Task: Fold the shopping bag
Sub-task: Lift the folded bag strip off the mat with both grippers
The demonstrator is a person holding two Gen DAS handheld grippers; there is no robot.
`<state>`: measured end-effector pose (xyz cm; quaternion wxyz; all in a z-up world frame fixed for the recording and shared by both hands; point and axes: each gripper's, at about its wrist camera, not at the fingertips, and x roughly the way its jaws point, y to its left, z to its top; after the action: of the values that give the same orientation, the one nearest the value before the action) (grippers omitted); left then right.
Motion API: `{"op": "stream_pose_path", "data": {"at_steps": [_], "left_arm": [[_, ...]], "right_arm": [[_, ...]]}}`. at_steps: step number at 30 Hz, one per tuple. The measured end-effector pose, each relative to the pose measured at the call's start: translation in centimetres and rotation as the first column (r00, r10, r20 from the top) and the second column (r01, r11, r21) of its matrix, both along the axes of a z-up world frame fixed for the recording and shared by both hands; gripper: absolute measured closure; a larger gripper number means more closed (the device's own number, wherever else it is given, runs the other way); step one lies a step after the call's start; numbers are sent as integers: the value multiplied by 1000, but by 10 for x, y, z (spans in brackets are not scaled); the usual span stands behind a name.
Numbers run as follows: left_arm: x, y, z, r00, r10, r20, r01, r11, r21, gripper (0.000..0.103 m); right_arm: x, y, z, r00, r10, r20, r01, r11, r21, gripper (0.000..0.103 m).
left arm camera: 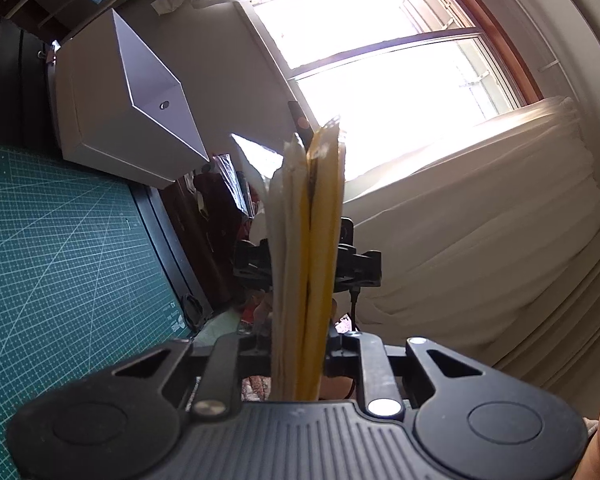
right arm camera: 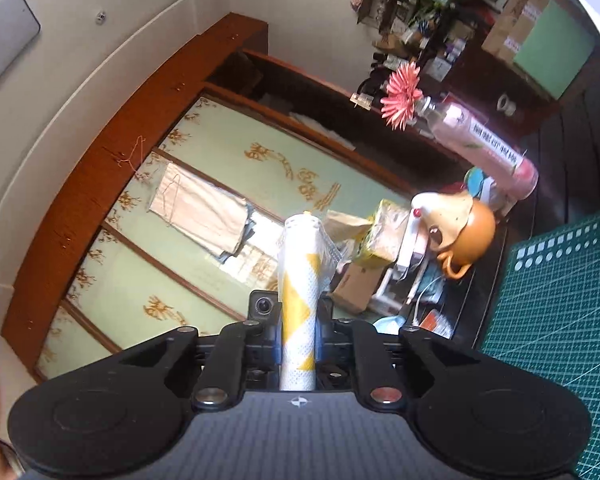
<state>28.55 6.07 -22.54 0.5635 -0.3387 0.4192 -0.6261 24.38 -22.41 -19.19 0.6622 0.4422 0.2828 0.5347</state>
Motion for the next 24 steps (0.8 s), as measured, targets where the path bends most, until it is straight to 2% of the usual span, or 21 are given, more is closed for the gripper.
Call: {"op": "stream_pose_path", "data": {"at_steps": [3,8,13,18,21,24], "left_arm": [[-1,-1,-1,1000,7,-13,-7,1000,6,83],[-10,-4,-5,994,89,-67,-87,996,37,83],[-15,-10,1,990,119,-81,-115,992,47,83],[-8,-12,12,996,90,4,-90,994,70,81],[-6,-12,10,995,95,-22,-93,994,58,83],[-13,-8,16,989,147,15,-147,987,68,88]], "right_arm": [[3,0,-1,1000,30,-4,-30,1000,9,89],[8,-6,-2,999,52,-9,-52,999,12,89],[10,-14,-7,997,75,-20,-74,996,46,89],[12,-17,-13,996,89,-28,-87,993,85,89],[13,-14,-13,995,100,-15,-98,990,103,89],[14,-14,-13,994,106,-8,-105,988,115,89]]}}
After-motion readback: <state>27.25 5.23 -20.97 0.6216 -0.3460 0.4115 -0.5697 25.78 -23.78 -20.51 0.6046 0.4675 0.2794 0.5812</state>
